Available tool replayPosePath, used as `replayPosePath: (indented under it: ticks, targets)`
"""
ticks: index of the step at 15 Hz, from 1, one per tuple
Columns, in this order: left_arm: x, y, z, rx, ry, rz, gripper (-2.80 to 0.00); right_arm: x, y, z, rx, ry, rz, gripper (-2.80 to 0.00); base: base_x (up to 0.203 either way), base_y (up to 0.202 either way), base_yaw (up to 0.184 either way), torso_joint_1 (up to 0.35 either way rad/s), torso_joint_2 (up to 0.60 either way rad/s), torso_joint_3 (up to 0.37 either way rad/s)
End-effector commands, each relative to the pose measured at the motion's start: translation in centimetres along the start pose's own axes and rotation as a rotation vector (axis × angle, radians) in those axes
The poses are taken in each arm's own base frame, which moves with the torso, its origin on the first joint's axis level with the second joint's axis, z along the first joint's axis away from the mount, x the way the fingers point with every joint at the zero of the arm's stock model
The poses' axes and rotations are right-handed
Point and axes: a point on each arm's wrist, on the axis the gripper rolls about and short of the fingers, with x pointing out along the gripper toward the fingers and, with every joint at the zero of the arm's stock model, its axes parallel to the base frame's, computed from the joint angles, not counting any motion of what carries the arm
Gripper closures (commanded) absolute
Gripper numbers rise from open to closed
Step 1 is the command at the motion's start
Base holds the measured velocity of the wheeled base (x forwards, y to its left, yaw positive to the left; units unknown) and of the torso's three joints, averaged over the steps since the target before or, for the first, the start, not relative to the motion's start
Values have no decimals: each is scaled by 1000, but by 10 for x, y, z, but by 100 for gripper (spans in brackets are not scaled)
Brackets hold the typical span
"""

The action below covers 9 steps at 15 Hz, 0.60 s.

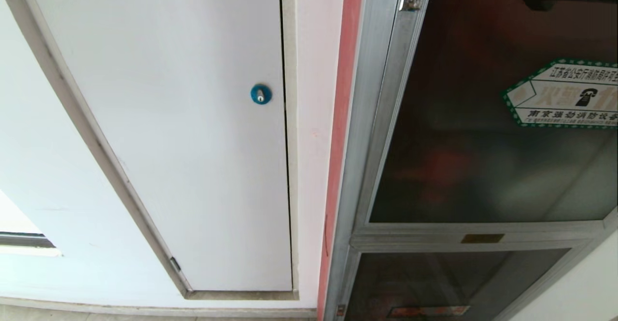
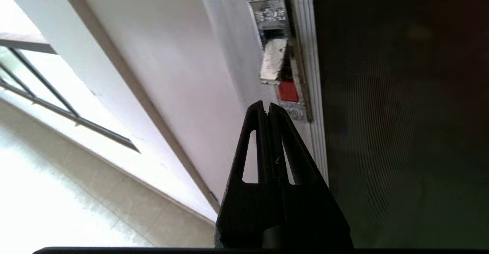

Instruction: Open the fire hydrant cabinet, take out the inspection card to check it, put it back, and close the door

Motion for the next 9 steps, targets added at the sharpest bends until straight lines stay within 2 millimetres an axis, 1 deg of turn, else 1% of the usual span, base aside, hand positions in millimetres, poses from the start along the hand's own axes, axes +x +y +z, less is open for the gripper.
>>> replayPosePath:
  ticks: [1,3,5,7,9]
  targets:
    - [0,0,0,0,1,0,0,-20,5,10,5,-32,27,0,0,0,0,0,0,0]
    - [0,0,0,0,1,0,0,-21,6,11,7,-32,34,0,0,0,0,0,0,0]
    - [0,0,0,0,1,0,0,-17,7,10,7,-31,45,0,0,0,0,0,0,0]
    - [0,0,0,0,1,0,0,-11,8,10,7,-28,69,0,0,0,0,0,0,0]
    - [0,0,0,0,1,0,0,0,9,10,8,-27,70,0,0,0,0,0,0,0]
